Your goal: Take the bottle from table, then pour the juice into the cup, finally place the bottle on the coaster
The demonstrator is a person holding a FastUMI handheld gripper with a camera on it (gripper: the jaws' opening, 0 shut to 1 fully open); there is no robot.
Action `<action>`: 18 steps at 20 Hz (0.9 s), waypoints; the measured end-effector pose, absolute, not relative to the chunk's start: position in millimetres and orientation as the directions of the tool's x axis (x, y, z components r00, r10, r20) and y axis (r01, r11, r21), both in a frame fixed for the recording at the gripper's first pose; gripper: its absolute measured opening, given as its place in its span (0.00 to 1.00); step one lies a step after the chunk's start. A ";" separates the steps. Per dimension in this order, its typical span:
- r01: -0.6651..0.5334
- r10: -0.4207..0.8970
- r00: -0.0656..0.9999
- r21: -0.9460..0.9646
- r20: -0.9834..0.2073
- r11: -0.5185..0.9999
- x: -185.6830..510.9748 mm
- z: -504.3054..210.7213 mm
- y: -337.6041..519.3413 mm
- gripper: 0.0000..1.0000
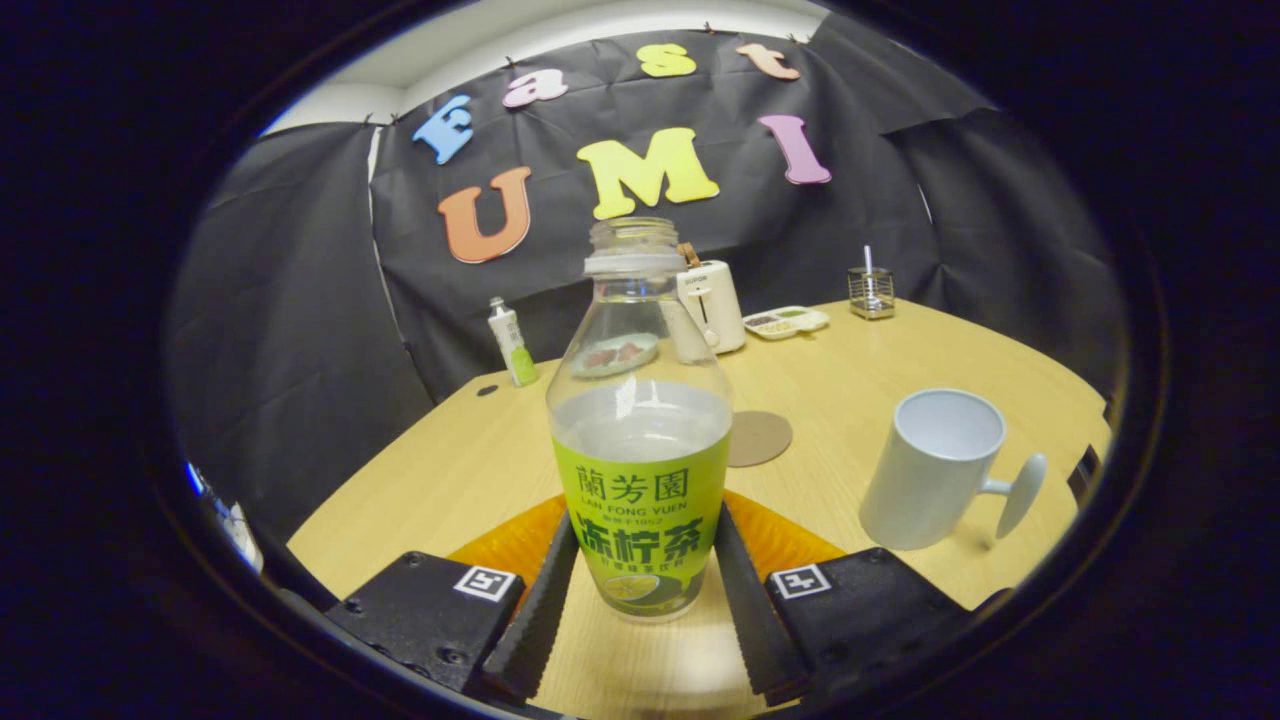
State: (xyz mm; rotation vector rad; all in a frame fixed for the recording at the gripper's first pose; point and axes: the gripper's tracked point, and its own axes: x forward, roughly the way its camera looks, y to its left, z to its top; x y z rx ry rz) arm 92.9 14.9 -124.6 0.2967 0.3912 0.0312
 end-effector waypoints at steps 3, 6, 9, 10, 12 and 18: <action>0.050 0.103 0.932 0.406 -0.347 0.912 92.1 -114.1 15.6 0.77; 0.082 0.125 0.932 0.537 -0.339 0.840 91.6 -113.1 12.3 0.76; 0.105 0.149 0.927 0.620 -0.344 0.777 90.0 -113.9 9.6 0.76; 0.120 0.150 0.925 0.643 -0.350 0.757 89.7 -114.8 7.3 0.76; 0.149 0.155 0.922 0.695 -0.355 0.703 89.5 -112.2 2.4 0.76; 0.136 0.204 0.946 0.879 -0.253 0.457 103.1 -87.2 3.9 0.76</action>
